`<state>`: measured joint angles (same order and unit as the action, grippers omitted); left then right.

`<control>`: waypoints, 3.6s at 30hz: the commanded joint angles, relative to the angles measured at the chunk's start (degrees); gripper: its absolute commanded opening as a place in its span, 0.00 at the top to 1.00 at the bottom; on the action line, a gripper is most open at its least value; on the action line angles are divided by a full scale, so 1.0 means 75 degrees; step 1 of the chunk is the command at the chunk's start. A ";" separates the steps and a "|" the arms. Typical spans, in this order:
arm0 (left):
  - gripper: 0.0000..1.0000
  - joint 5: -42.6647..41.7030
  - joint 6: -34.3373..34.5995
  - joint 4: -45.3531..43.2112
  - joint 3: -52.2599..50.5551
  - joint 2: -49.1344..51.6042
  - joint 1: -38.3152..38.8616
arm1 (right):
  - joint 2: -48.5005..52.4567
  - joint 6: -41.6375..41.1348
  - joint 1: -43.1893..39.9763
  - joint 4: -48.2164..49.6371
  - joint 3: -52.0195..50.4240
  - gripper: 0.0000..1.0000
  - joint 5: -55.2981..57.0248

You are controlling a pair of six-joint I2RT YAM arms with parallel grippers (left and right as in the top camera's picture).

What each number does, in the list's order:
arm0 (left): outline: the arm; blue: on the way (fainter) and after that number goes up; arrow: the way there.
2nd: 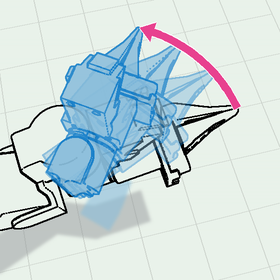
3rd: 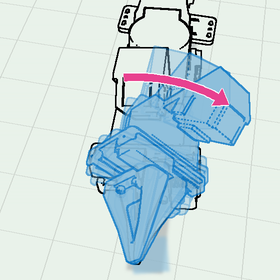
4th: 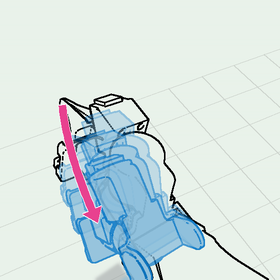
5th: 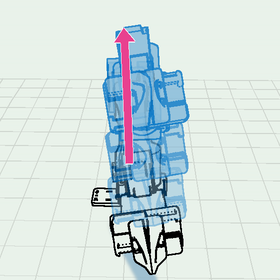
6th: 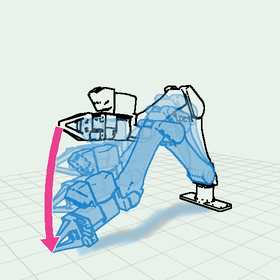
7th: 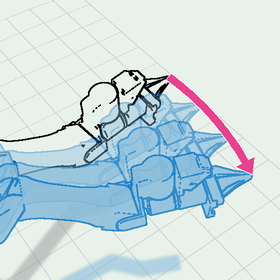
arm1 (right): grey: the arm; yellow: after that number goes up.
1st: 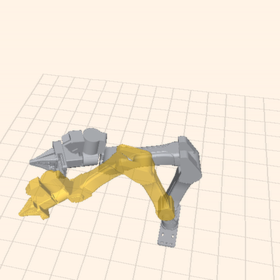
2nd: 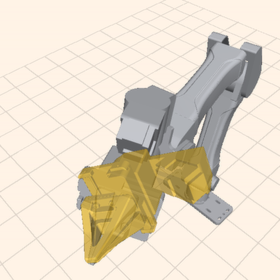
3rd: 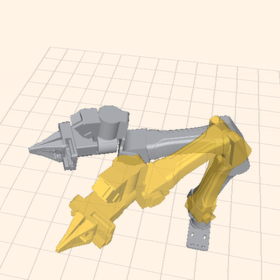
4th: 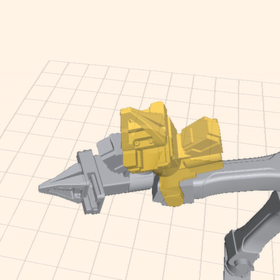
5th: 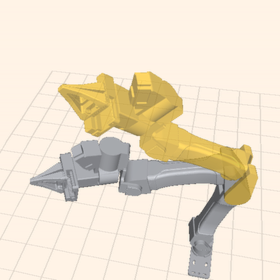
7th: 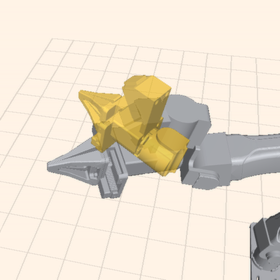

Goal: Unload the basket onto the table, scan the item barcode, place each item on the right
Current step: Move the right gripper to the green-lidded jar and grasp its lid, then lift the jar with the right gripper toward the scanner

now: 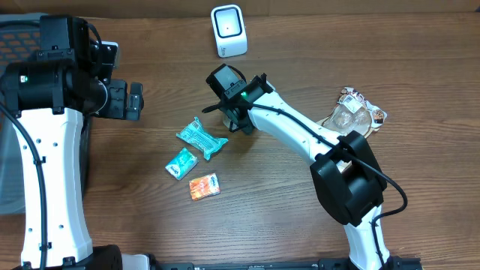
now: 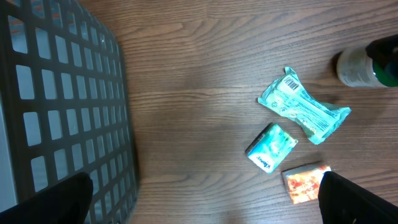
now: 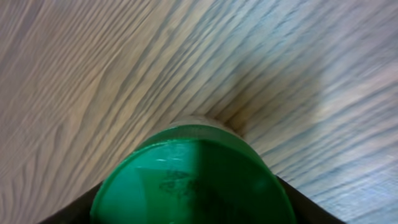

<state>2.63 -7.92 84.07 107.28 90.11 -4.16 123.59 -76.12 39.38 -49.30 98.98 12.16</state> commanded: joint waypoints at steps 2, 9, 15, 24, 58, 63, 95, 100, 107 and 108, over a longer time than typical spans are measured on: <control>0.00 0.0015 -0.0085 -0.0012 0.0061 0.0029 0.0009 | 0.0067 0.0408 0.0020 0.0119 0.0041 0.10 -0.0227; 0.00 0.0017 -0.0085 -0.0012 0.0061 0.0029 0.0009 | 0.0067 0.1381 0.0020 -0.0819 0.0810 0.00 -0.0020; 0.01 0.0015 -0.0085 -0.0012 0.0061 0.0029 0.0009 | 0.0058 0.4304 0.0020 -0.2078 0.1900 0.00 0.0073; 0.00 0.0017 -0.0085 -0.0012 0.0061 0.0029 0.0009 | 0.0085 1.2042 0.0012 -0.3468 0.2416 0.00 -0.1682; 0.00 0.0015 -0.0085 -0.0012 0.0061 0.0029 0.0009 | 0.0647 1.3779 -0.0845 -0.1553 0.1582 0.01 -0.3179; 0.00 0.0015 -0.0087 -0.0012 0.0061 0.0029 0.0009 | 0.0755 1.2936 -0.0860 -0.1419 0.1582 0.08 -0.2798; 0.01 0.0015 -0.0085 -0.0012 0.0061 0.0029 0.0009 | 0.0761 0.6490 -0.0801 -0.1699 0.1582 0.43 -0.1827; 0.00 0.0015 -0.0085 -0.0012 0.0061 0.0029 0.0009 | 0.0761 0.7775 -0.0801 -0.1751 0.1582 0.34 -0.1833; 0.00 0.0017 -0.0085 -0.0012 0.0061 0.0029 0.0009 | 0.0761 0.8717 -0.0799 -0.1763 0.1582 0.21 -0.1830; 0.01 0.0017 -0.0085 -0.0012 0.0061 0.0029 0.0009 | 0.0761 0.8842 -0.0801 -0.1766 0.1582 0.21 -0.1827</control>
<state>2.63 -7.92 84.07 107.28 90.13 -4.16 129.03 -14.96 33.06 -62.65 111.07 -1.21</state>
